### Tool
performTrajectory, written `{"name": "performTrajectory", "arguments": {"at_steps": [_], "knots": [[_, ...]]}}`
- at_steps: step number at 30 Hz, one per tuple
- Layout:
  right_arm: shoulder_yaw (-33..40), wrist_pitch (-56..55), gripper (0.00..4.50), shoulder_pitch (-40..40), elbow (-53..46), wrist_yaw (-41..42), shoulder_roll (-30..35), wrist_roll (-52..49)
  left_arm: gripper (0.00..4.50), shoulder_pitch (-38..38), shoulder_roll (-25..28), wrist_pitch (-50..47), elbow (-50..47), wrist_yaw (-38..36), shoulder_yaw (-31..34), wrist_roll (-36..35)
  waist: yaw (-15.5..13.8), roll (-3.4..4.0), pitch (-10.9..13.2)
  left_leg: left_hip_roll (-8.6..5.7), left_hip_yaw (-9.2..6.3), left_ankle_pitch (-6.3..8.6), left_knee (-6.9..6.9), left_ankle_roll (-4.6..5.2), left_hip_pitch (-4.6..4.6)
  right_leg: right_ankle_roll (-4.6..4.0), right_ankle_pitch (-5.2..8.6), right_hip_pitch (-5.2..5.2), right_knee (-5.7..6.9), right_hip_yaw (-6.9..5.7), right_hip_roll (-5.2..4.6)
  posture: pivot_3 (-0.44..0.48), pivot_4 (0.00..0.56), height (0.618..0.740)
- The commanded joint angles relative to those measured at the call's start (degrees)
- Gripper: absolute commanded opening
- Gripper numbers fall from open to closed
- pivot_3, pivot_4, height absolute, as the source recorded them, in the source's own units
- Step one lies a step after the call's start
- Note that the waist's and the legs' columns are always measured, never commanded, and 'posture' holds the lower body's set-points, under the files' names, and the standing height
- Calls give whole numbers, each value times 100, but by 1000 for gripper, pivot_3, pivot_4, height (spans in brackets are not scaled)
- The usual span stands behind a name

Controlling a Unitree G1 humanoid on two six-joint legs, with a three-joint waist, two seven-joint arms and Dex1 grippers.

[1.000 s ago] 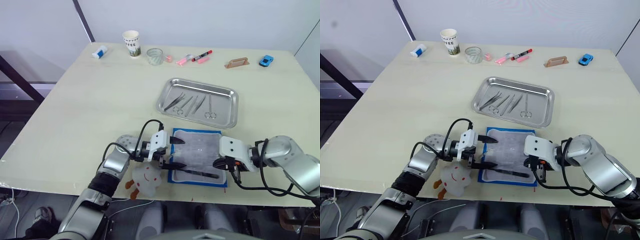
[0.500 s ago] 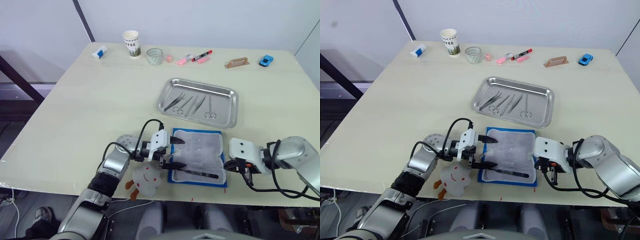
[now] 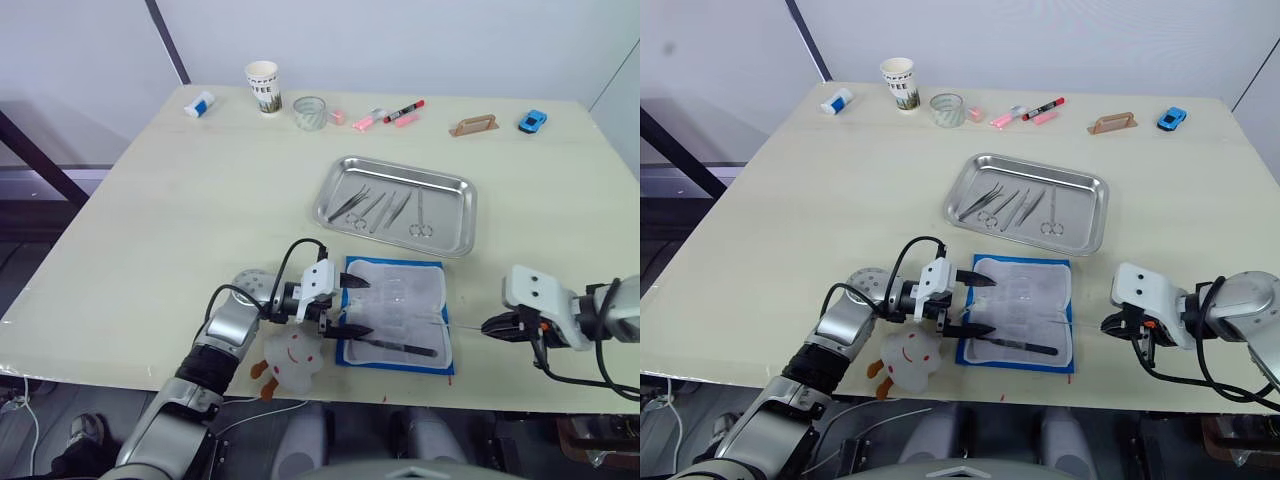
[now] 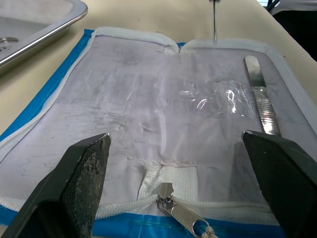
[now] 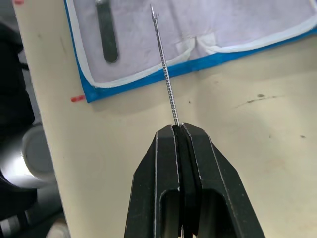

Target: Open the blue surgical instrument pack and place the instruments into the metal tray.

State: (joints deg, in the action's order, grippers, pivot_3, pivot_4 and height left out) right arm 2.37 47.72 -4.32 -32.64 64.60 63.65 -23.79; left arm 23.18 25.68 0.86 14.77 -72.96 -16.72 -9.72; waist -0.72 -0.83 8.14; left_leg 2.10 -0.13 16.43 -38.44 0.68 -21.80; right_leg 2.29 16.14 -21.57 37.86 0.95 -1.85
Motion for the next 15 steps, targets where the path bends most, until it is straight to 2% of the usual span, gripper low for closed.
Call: {"name": "performTrajectory", "arguments": {"at_steps": [1,6,15], "knots": [[494,410,29,-375,5,-223,-333,-634,4500,-129,30,-66,183,34,-121,152,1,3,-1,-1,1,0,0,0,0,0,0,0,1,2,0,0,150,740],[446,1035,29,-1277,193,-1261,-1279,-954,4500,-130,24,-44,193,55,-118,155,2,2,0,0,0,0,1,0,0,0,0,0,1,1,1,0,150,740],[226,2000,29,-2950,1214,-3759,-3286,-357,4500,-175,41,-66,135,119,-111,147,3,9,1,0,-1,0,2,0,-2,-2,-1,-4,5,1,-1,0,150,740]]}}
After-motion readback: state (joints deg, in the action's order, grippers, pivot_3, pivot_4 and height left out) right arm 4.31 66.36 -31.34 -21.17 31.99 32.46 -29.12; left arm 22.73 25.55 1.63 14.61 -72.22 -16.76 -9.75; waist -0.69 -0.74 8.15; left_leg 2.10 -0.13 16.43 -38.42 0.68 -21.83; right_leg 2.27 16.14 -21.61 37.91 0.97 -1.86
